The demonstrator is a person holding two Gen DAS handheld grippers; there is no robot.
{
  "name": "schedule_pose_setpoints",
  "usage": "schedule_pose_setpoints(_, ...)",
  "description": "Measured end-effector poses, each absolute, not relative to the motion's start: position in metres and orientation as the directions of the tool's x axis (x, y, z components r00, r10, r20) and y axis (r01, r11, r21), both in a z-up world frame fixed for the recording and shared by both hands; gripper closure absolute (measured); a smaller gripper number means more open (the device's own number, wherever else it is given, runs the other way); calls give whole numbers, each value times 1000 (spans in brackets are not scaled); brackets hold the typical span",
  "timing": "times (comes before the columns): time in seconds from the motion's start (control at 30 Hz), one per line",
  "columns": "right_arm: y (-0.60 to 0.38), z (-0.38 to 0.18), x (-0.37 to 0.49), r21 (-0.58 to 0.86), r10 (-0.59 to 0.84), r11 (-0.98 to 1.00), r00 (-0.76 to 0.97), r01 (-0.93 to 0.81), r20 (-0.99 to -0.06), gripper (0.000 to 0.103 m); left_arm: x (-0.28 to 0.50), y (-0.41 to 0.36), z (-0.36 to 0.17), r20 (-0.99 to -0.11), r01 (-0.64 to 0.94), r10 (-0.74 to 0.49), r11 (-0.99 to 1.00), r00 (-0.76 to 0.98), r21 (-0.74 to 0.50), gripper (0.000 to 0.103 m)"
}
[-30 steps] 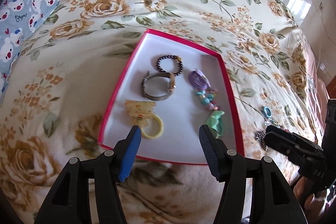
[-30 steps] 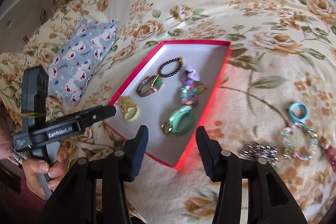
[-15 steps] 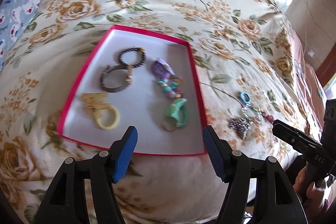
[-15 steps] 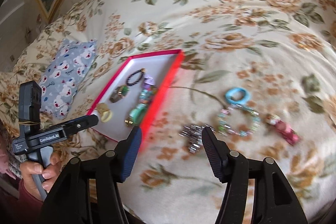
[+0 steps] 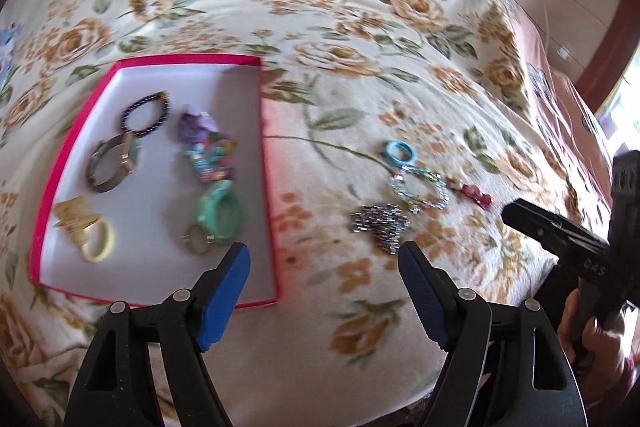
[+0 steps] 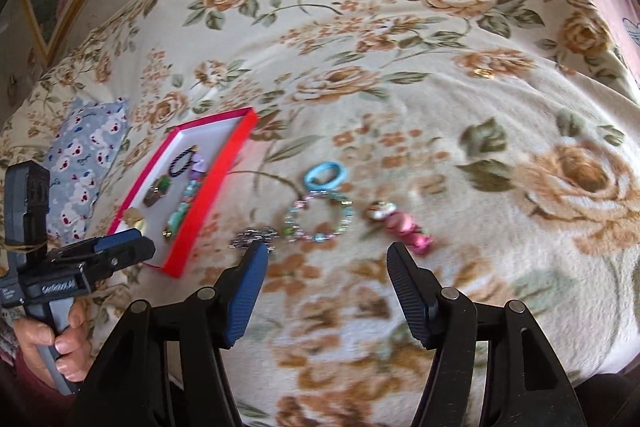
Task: Organize jewelry
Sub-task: 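Move both open grippers back over the remaining jewelry on the bedspread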
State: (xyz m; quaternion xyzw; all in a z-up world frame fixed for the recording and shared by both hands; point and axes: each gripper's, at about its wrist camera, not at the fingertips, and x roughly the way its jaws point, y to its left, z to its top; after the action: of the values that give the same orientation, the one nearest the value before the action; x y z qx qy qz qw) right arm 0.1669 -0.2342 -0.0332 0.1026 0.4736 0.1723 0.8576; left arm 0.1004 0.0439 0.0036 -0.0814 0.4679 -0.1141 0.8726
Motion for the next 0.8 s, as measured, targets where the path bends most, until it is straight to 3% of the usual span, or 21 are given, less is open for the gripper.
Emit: schedule_pose_setpoints(0.8, -242, -71, 209, 232, 321, 938, 389, -258, -864, 39, 162, -29, -39, -854, 230, -278, 954, 440, -192, 25)
